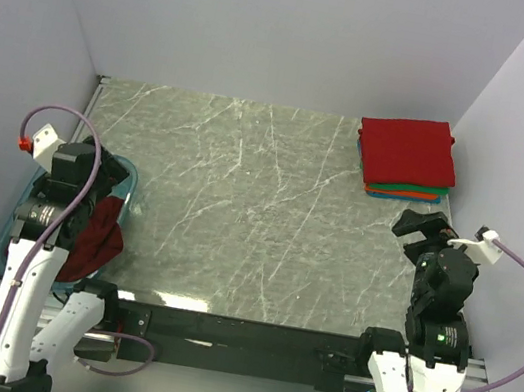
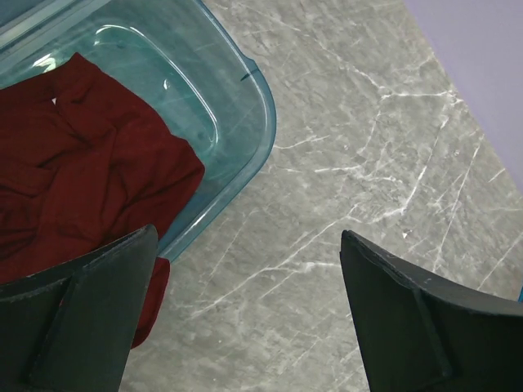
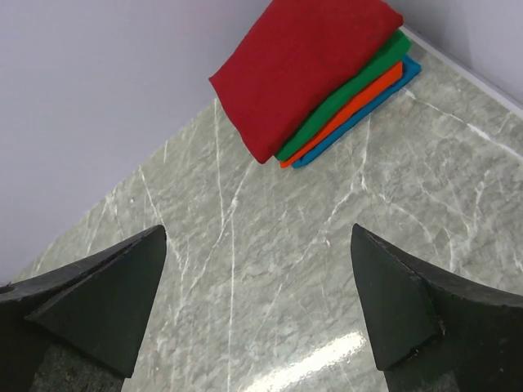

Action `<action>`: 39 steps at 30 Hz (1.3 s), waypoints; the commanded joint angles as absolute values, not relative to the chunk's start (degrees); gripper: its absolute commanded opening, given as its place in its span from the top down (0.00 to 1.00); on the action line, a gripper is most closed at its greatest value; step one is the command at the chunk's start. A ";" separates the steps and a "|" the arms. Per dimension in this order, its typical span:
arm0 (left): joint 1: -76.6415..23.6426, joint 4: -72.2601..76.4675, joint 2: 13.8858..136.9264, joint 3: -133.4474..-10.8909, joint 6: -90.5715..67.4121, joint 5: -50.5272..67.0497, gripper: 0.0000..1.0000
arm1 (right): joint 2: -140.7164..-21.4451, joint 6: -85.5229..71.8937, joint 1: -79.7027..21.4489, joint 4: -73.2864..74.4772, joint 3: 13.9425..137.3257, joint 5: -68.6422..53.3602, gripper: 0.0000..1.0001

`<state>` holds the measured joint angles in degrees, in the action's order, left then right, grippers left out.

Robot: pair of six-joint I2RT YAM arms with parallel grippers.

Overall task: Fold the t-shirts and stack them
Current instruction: Grab the tshirt from the pile

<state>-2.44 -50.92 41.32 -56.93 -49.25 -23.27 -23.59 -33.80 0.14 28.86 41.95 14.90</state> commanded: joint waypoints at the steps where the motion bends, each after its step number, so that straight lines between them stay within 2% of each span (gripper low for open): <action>1: -2.20 -50.98 42.01 -59.41 -48.96 -23.21 0.00 | -23.73 -32.44 0.26 28.04 42.54 14.07 0.00; 10: -2.20 -50.27 42.10 -55.47 -57.02 -26.54 0.01 | -26.09 -29.79 0.26 26.36 40.16 6.15 0.00; 17: -1.76 -56.16 50.88 -51.69 -70.82 -36.56 0.00 | -32.69 -27.60 0.26 28.22 41.84 -1.04 0.00; 21: -0.18 -47.75 54.75 -48.08 -69.09 -30.86 0.01 | -34.54 -27.07 0.26 28.12 41.84 -4.30 0.00; 27: 6.59 -41.58 64.50 -43.69 -68.91 -28.92 0.01 | -34.10 -26.89 0.26 27.77 41.13 -5.80 0.01; 35: 12.47 -35.17 79.97 -43.86 -65.31 -26.11 0.00 | -31.73 -25.84 0.26 25.23 39.55 -10.46 0.04; 37: 13.09 -33.32 82.69 -43.25 -63.81 -23.92 0.02 | -31.38 -26.02 0.26 24.70 39.11 -10.11 0.04; 39: 13.88 -31.65 83.76 -42.45 -62.76 -22.07 0.14 | -31.20 -26.02 0.26 24.96 39.29 -9.93 0.04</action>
<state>12.93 -36.51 82.59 -43.51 -65.41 -26.26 -32.16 -27.11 0.14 27.42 39.70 -9.02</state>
